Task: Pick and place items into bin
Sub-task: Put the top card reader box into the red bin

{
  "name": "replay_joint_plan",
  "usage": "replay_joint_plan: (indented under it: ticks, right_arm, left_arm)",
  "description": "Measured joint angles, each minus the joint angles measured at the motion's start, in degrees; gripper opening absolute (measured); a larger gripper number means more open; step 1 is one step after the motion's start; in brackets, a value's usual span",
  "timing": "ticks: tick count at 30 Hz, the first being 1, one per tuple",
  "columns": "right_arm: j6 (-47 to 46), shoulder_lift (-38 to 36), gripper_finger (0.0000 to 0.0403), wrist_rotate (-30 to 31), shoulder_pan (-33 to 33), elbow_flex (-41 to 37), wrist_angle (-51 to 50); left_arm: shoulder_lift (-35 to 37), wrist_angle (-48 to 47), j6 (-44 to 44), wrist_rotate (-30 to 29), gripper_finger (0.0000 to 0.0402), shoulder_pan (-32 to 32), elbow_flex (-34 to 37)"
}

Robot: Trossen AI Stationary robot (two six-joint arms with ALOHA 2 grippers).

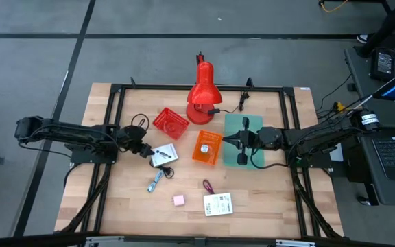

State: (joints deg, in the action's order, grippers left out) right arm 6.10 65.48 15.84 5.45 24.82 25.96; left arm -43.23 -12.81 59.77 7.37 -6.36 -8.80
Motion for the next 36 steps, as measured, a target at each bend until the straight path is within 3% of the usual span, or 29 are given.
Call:
replay_joint_plan:
  ticks: [19,36]
  right_arm:
    - [0.0,0.0,0.0005,0.0,0.0,0.0,0.0]
    - [0.0,0.0,0.0005,0.0,0.0,0.0,0.0]
  left_arm:
    - [-6.2,4.4,-0.8,0.9,0.0165,0.0,0.0]
    - [-6.2,7.6,-1.7,1.4,0.0163,0.0,-0.1]
